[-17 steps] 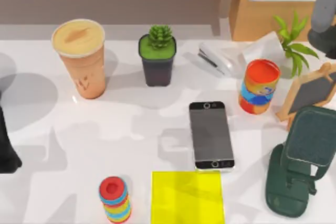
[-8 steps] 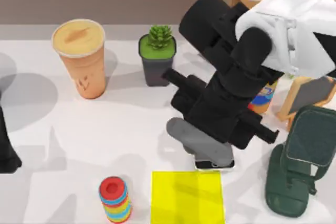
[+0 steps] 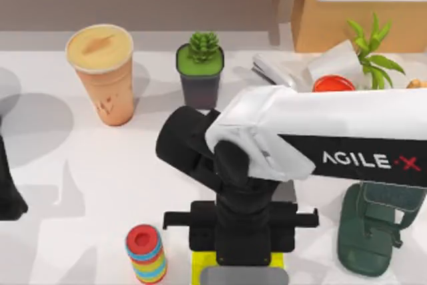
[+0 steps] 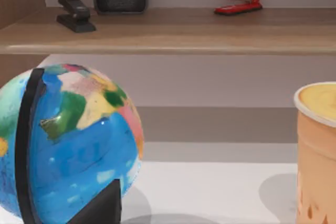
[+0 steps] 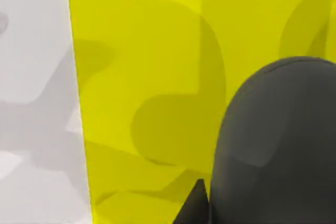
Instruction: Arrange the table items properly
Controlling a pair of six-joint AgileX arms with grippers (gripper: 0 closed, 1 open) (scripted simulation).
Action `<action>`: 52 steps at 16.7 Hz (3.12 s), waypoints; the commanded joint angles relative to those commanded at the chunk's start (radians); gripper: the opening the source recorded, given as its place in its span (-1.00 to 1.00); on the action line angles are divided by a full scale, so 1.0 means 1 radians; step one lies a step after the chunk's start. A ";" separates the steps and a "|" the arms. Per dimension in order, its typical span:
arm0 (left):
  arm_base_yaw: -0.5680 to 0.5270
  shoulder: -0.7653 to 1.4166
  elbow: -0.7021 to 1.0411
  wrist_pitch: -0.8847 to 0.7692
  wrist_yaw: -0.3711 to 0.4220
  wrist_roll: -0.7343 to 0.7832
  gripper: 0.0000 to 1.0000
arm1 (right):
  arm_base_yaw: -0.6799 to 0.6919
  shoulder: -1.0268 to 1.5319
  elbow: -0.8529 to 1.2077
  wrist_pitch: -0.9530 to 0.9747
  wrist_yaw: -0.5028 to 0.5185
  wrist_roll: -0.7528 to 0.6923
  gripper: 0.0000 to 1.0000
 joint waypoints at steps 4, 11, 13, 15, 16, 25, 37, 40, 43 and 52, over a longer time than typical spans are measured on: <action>0.000 0.000 0.000 0.000 0.000 0.000 1.00 | -0.004 -0.003 0.002 0.000 -0.002 0.003 -1.00; 0.000 0.000 0.000 0.000 0.000 0.000 1.00 | -0.098 0.057 -0.005 -0.003 -0.088 0.024 -1.00; 0.000 0.000 0.000 0.000 0.000 0.000 1.00 | -0.101 0.066 -0.017 -0.004 -0.109 0.024 -1.00; 0.000 0.000 0.000 0.000 0.000 0.000 1.00 | -0.079 0.054 -0.025 0.001 -0.093 0.019 -1.00; 0.000 0.000 0.000 0.000 0.000 0.000 1.00 | -0.060 0.043 -0.027 0.008 -0.070 0.014 -1.00; 0.000 0.000 0.000 0.000 0.000 0.000 1.00 | 0.000 0.015 -0.021 0.036 0.000 0.000 -0.70; 0.000 0.000 0.000 0.000 0.000 0.000 1.00 | 0.000 0.015 -0.021 0.036 0.000 0.000 1.00; 0.000 0.000 0.000 0.000 0.000 0.000 1.00 | 0.000 0.015 -0.021 0.036 0.000 0.000 1.00; 0.000 0.000 0.000 0.000 0.000 0.000 1.00 | 0.000 0.015 -0.021 0.036 0.000 0.000 1.00; 0.000 0.000 0.000 0.000 0.000 0.000 1.00 | -0.043 0.014 0.041 -0.002 0.010 0.201 1.00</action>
